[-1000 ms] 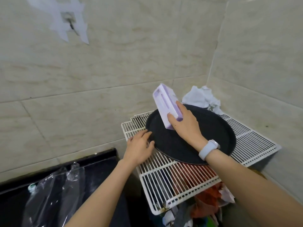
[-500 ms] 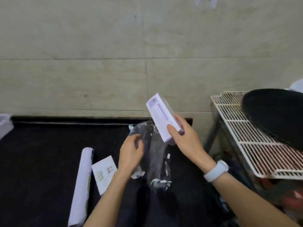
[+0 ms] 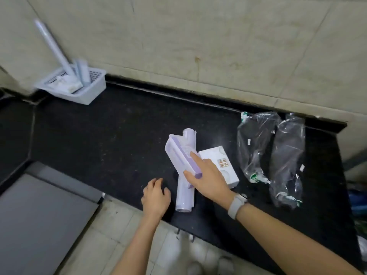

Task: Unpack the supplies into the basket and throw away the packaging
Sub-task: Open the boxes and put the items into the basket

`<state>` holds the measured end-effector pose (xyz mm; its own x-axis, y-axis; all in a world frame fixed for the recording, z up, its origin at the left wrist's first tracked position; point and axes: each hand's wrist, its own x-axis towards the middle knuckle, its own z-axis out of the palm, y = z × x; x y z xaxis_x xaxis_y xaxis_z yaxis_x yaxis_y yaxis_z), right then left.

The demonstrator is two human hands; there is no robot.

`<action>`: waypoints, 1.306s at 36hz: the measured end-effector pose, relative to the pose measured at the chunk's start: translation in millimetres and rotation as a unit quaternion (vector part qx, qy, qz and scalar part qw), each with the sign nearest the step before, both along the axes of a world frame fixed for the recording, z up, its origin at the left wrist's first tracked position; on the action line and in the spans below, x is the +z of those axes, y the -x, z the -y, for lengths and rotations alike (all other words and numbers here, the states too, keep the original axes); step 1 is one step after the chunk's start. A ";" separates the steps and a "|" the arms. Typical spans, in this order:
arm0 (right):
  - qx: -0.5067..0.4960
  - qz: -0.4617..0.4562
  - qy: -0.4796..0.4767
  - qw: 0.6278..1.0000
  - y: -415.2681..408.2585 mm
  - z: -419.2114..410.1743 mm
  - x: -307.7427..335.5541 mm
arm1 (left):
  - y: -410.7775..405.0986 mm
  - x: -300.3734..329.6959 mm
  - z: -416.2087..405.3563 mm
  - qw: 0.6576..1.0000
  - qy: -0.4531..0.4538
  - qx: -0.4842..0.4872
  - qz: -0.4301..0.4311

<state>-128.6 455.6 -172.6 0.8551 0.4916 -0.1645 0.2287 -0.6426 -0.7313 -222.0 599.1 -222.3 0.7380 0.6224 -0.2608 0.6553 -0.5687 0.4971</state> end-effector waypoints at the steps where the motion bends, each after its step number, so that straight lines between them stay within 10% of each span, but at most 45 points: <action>1: 0.019 0.015 0.018 1.000 -2.5 -14.4 -2.0 | 2.1 -6.2 -8.3 1.000 0.001 0.009 -0.021; 21: 0.202 0.207 0.241 0.927 -29.3 -105.1 -70.3 | 17.4 -60.9 -51.1 0.990 -0.036 -0.007 -0.137; 30: 0.079 0.241 0.045 0.966 -39.7 -29.4 -37.1 | -17.5 -17.5 -30.2 0.979 0.070 0.180 0.067; 37: -0.001 0.107 0.262 0.959 -54.0 15.0 -41.9 | -79.8 -2.9 -13.6 0.964 0.137 0.217 0.067; 47: 0.014 0.062 0.291 0.955 -51.9 21.7 -50.6 | -116.9 -8.8 -14.9 0.958 0.114 0.260 -0.037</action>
<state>-76.7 433.9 -223.3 0.8734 0.3717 -0.3148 0.3145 -0.9238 -0.2181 -105.1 614.0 -231.2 0.3168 0.8220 -0.4732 0.8593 -0.0376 0.5100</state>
